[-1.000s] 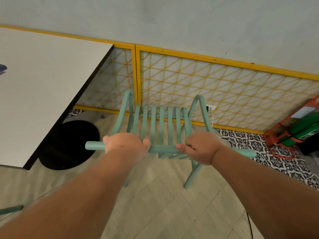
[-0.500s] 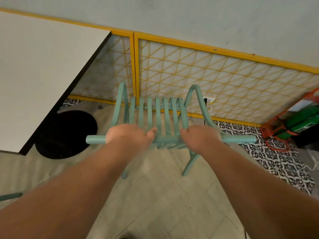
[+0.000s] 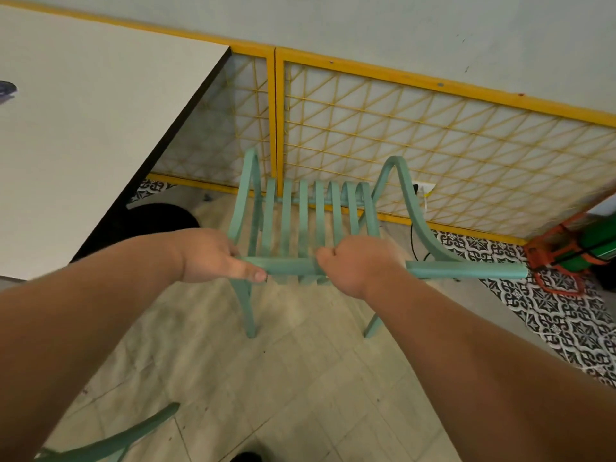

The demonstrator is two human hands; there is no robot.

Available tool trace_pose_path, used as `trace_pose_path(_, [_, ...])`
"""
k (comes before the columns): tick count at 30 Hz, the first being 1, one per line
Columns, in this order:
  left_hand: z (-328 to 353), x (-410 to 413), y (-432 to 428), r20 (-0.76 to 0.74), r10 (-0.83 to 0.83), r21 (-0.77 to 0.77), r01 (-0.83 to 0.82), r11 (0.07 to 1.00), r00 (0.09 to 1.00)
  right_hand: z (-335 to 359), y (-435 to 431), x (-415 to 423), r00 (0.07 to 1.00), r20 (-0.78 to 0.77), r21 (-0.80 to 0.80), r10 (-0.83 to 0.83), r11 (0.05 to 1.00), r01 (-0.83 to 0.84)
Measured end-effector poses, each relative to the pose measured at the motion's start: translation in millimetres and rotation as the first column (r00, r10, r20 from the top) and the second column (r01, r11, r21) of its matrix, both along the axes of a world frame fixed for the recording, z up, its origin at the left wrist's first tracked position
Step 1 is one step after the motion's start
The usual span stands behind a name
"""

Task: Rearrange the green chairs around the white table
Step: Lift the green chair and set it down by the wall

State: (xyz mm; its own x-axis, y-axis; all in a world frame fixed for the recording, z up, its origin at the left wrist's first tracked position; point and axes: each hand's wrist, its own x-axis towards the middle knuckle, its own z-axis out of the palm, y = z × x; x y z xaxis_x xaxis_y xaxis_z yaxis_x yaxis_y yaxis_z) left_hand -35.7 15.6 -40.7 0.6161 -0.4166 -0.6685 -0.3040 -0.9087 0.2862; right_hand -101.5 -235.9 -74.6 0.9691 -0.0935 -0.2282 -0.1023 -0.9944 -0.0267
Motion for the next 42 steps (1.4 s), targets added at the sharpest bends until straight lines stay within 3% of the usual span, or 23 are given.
trace_pose_path(6, [-8.5,0.3,-6.5,0.088,0.075,-0.037,-0.072,0.997,0.993,2.7,-7.4,2.0,0.999,-0.028,0.020,0.028,0.999,-0.028])
trace_pose_path(21, [-9.9,-53.0,-45.6,0.036,0.165,-0.051,-0.163,0.985,0.986,12.4,-52.6,-2.4,0.983,-0.021,-0.062,0.182,0.981,-0.183])
trace_pose_path(30, [-25.5,-72.1,-82.5,0.078,0.130,-0.009,-0.130,0.991,0.988,11.0,-90.0,2.7,0.964,-0.015,-0.050,0.265,0.963,-0.266])
trace_pose_path(42, [-33.9,-86.8,-156.2,0.162,0.055,-0.118,-0.036,0.992,0.985,9.7,-155.7,26.1,0.960,-0.032,-0.183,0.278,0.943,-0.279])
